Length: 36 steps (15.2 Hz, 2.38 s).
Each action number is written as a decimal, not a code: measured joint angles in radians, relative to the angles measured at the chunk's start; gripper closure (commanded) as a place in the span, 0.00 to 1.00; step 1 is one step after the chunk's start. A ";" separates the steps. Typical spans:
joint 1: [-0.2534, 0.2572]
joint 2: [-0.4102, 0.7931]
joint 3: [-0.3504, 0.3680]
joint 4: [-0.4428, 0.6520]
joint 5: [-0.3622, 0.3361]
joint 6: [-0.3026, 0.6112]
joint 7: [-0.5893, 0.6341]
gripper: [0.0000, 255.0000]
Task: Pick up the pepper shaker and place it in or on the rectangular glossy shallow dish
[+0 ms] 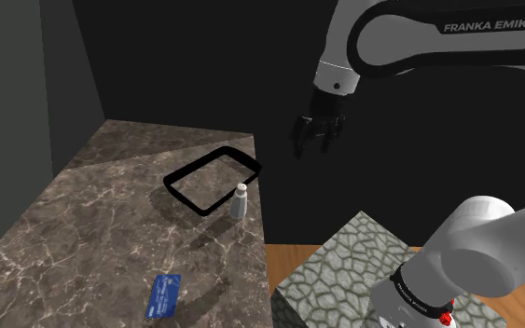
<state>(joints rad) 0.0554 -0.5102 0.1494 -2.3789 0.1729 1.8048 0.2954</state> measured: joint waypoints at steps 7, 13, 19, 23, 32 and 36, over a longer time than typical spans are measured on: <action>0.030 0.192 0.100 0.044 0.010 0.192 0.100 0.00; 0.046 0.408 0.169 0.144 -0.043 0.339 0.198 0.00; 0.057 0.490 0.188 0.149 -0.071 0.423 0.237 0.00; 0.058 0.511 0.190 0.127 -0.076 0.465 0.241 0.00; 0.058 0.515 0.190 0.125 -0.078 0.472 0.242 1.00; 0.059 0.515 0.190 0.125 -0.078 0.472 0.242 1.00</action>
<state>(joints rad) 0.1139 0.0049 0.3398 -2.2540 0.0952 2.2772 0.5371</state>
